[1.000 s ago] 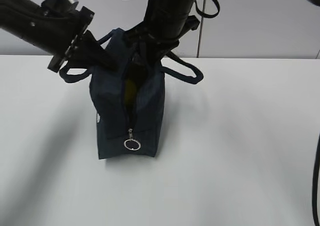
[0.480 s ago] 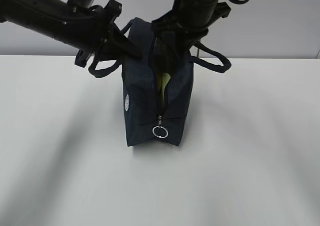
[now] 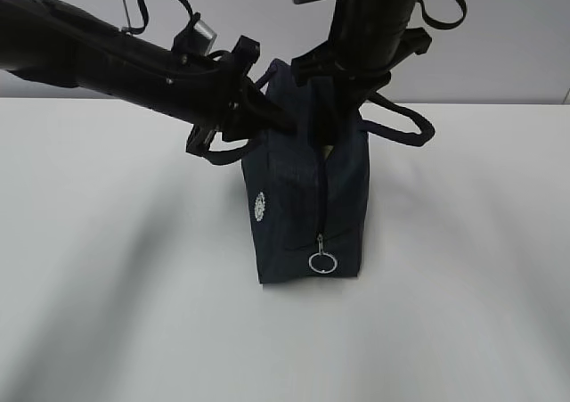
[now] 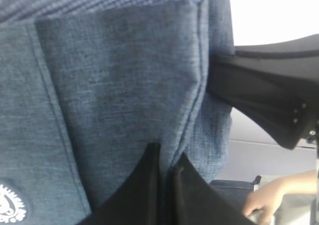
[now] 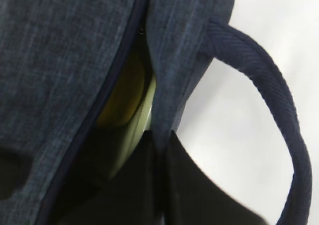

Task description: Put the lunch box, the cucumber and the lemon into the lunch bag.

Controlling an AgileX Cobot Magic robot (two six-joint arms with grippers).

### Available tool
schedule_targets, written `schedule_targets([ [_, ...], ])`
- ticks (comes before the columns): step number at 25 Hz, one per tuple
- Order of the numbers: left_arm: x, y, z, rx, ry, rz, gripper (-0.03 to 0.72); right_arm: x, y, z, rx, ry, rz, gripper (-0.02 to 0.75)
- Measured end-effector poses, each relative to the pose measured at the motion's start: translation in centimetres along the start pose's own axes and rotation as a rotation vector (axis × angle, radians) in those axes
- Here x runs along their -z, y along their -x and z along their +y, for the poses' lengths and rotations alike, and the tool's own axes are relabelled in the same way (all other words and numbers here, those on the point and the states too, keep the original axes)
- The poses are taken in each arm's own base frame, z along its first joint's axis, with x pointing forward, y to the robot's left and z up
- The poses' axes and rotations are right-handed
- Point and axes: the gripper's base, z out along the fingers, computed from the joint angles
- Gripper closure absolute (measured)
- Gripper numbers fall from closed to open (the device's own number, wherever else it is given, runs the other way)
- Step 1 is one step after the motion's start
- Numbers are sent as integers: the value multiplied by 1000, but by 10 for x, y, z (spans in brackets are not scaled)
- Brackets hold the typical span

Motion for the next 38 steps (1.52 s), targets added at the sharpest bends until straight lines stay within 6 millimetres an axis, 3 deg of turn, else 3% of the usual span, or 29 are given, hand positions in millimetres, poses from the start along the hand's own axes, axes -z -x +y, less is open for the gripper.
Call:
schedule_targets([
  [12, -3, 2, 4, 6, 2, -18, 701, -3, 0, -19, -90, -24, 3, 736],
  [20, -3, 3, 5, 4, 5, -23, 695, -3, 0, -16, -110, 18, 3, 717],
  [26, -3, 3, 5, 4, 6, -25, 648, -2, 0, -9, -114, 94, 9, 621],
  [33, -3, 3, 5, 4, 6, -25, 448, -2, 0, -8, -116, 108, 8, 367],
  [38, 8, 5, 1, 2, -19, -24, 422, -1, 0, -8, -117, 111, 5, 344],
])
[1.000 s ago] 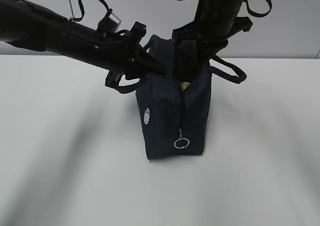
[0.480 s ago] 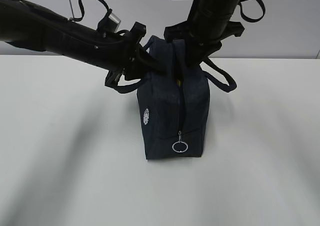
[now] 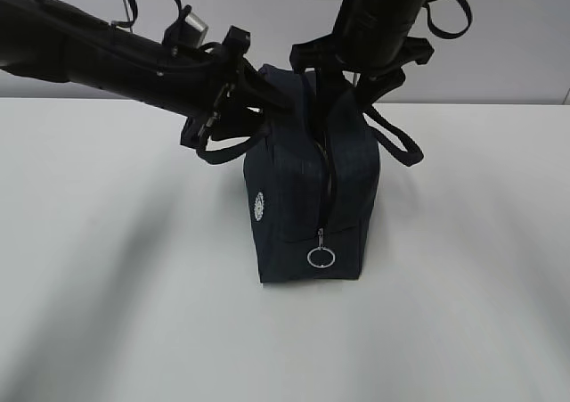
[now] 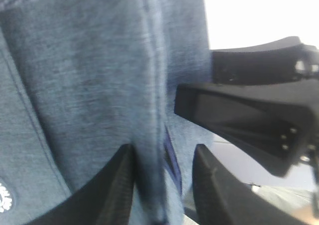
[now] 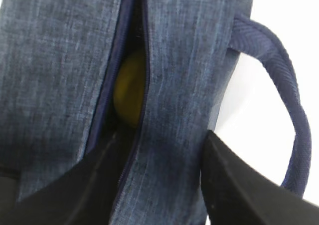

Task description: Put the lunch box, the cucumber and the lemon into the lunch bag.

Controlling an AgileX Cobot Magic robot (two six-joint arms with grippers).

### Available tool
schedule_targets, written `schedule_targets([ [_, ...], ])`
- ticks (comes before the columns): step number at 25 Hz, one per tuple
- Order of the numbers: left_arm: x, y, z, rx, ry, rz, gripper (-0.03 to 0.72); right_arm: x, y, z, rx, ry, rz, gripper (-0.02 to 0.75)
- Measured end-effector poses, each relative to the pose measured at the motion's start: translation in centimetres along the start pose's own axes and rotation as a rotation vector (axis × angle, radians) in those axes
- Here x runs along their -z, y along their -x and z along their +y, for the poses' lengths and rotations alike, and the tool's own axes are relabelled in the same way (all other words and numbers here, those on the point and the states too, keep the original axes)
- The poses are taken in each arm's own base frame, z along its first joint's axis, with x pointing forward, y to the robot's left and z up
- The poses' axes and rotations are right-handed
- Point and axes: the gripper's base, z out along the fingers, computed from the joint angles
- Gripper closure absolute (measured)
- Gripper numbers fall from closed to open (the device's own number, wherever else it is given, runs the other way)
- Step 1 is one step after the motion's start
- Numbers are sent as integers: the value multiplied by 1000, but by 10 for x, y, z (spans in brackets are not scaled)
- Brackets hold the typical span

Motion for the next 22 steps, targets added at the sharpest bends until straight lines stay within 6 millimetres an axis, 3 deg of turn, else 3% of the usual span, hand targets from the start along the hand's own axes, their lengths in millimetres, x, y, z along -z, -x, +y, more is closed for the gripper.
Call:
schedule_targets([
  [7, 28, 7, -1, 11, -53, 11, 413, 22, -1, 1, 7, 1, -45, 344],
  [11, 37, 2, -9, -8, -92, 72, 408, 38, -2, 2, 9, 6, -80, 344],
  [18, 51, -8, -23, -115, -6, 125, 407, 88, -10, 4, 27, 20, -183, 344],
  [22, 64, -18, -24, -171, 158, 183, 407, 127, -21, 5, 62, 27, -264, 344],
])
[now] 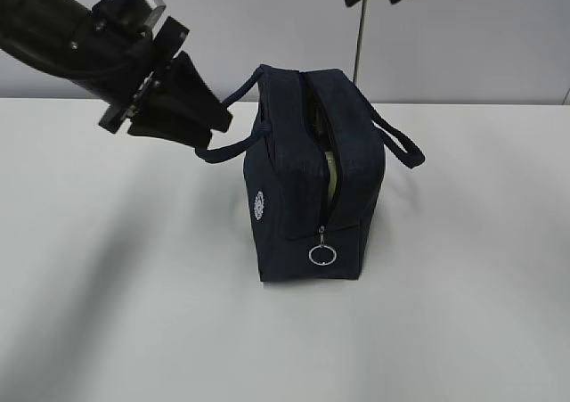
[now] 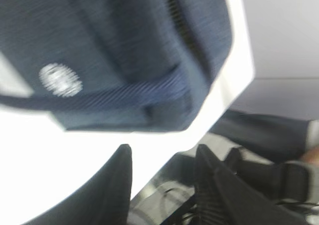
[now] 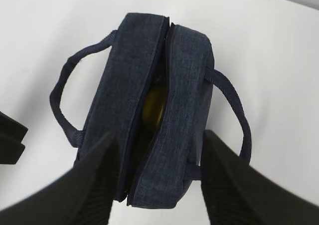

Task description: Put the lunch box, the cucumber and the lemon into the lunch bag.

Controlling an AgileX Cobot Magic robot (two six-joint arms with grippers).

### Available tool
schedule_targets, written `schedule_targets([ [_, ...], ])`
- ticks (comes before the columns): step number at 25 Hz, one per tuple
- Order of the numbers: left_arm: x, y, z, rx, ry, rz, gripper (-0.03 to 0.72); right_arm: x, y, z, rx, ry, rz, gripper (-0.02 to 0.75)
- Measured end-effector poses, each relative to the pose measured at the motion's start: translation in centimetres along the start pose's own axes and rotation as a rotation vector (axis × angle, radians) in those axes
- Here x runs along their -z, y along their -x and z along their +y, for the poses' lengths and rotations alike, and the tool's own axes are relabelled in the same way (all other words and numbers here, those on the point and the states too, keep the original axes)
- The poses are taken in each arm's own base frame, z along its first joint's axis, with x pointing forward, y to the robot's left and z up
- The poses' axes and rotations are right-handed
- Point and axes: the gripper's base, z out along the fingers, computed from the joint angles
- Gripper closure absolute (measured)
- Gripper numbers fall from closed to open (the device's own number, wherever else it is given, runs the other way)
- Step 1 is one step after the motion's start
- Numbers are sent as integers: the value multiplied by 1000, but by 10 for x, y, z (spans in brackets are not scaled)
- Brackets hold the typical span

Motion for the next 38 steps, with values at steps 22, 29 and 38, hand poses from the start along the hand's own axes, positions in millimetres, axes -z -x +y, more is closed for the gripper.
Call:
schedule_targets([
  [22, 29, -63, -80, -227, 561, 82, 444, 104, -124, -5, 118, 16, -162, 493],
  [29, 38, -70, -92, -256, 549, 60, 395, 102, -184, -1, 240, 122, -400, 493],
  [38, 42, -73, -97, -250, 539, 45, 388, 73, -234, -3, 297, 165, -414, 494],
])
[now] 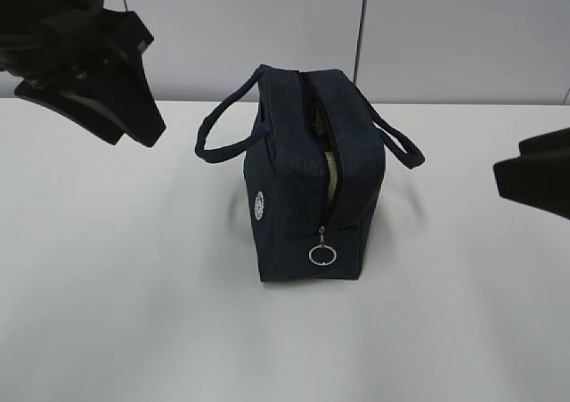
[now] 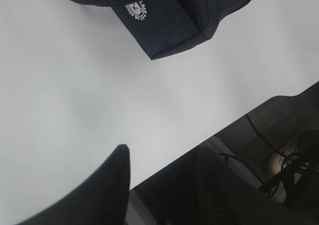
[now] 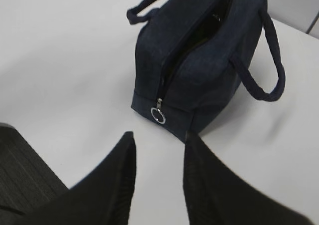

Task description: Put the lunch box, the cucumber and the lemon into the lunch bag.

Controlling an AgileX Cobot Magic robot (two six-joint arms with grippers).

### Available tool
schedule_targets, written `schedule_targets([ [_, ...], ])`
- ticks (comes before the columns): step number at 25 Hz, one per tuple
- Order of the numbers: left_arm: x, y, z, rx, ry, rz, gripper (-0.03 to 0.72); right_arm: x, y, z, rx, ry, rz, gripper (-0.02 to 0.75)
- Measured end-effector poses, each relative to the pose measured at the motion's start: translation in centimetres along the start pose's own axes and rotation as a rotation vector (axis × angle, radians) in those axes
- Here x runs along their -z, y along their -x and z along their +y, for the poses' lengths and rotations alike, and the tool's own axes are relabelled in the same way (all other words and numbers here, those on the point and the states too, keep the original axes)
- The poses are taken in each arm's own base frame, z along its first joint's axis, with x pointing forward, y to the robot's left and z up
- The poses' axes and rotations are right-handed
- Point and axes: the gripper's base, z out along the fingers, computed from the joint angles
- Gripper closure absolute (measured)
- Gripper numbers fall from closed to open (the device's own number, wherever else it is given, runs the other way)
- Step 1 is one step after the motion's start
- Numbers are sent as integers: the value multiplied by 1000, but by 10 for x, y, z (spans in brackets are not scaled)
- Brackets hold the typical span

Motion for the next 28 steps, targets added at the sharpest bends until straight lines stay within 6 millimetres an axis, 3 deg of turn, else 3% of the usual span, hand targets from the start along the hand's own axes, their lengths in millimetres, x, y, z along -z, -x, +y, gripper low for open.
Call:
schedule_targets([
  [5, 0, 0, -2, 9, -18, 0, 388, -12, -9, -7, 89, -35, 112, 494],
  [11, 0, 0, -3, 18, -32, 0, 388, -26, -20, -9, 8, -53, 44, 494],
  [18, 0, 0, -3, 26, -32, 0, 388, -43, -50, -14, 125, -32, 382, 494],
  [23, 0, 0, -3, 26, -32, 0, 388, -47, -69, -20, -1, -66, 683, 494],
  [25, 0, 0, -3, 26, -32, 0, 388, -47, -69, -24, -49, -126, 696, 494],
  [28, 0, 0, -3, 26, -32, 0, 388, -46, -59, -26, -77, -176, 520, 494],
])
